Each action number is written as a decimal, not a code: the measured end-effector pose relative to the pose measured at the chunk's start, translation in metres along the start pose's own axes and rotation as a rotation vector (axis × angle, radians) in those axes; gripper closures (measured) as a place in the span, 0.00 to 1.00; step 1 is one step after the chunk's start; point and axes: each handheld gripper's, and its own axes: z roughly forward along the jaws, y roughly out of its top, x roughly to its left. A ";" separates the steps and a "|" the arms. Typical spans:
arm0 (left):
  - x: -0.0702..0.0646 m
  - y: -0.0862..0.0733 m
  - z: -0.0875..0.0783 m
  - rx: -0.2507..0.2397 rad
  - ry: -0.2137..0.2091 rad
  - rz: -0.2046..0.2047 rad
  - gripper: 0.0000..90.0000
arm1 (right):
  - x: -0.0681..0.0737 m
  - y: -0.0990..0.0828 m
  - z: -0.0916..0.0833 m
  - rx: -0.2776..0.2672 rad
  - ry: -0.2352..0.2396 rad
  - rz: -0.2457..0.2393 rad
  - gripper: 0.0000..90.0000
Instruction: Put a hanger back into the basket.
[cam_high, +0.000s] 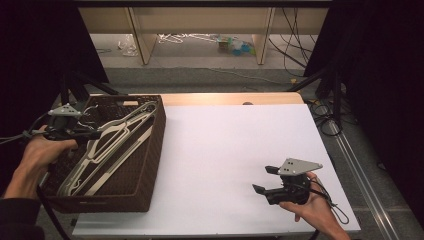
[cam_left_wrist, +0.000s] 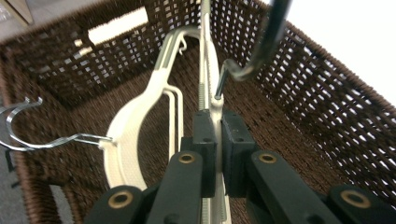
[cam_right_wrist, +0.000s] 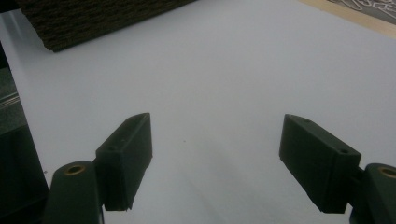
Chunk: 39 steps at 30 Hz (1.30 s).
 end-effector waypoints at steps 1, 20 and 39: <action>0.000 -0.001 0.003 0.000 0.001 -0.016 0.95 | 0.000 0.000 0.000 0.000 0.000 0.000 0.29; -0.001 -0.007 0.037 0.018 -0.004 -0.181 0.94 | -0.001 -0.002 0.003 0.012 0.004 0.004 0.28; 0.021 -0.039 0.041 0.005 0.191 -0.217 0.69 | -0.001 -0.003 0.004 0.025 0.009 0.010 0.28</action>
